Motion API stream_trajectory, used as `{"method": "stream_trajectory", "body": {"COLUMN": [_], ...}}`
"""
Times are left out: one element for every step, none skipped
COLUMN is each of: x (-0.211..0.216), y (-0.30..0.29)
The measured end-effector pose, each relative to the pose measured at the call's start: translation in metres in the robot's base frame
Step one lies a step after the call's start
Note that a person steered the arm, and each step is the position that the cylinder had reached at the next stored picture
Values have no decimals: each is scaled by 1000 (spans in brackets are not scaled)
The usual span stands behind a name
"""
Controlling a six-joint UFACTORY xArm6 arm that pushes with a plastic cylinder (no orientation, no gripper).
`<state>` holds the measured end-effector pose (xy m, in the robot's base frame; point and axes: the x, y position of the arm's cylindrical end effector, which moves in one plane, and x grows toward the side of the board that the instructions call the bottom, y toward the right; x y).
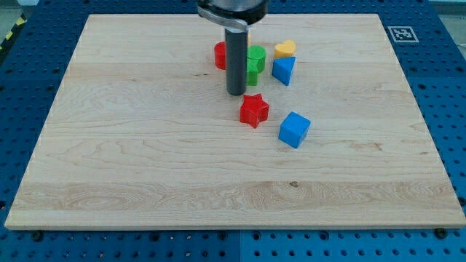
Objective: Push the green star into the red circle
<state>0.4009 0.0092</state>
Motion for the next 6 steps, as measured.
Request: {"method": "stream_trajectory", "body": {"x": [2, 2, 2, -3, -19, -34], "y": [21, 46, 70, 70, 45, 12]}}
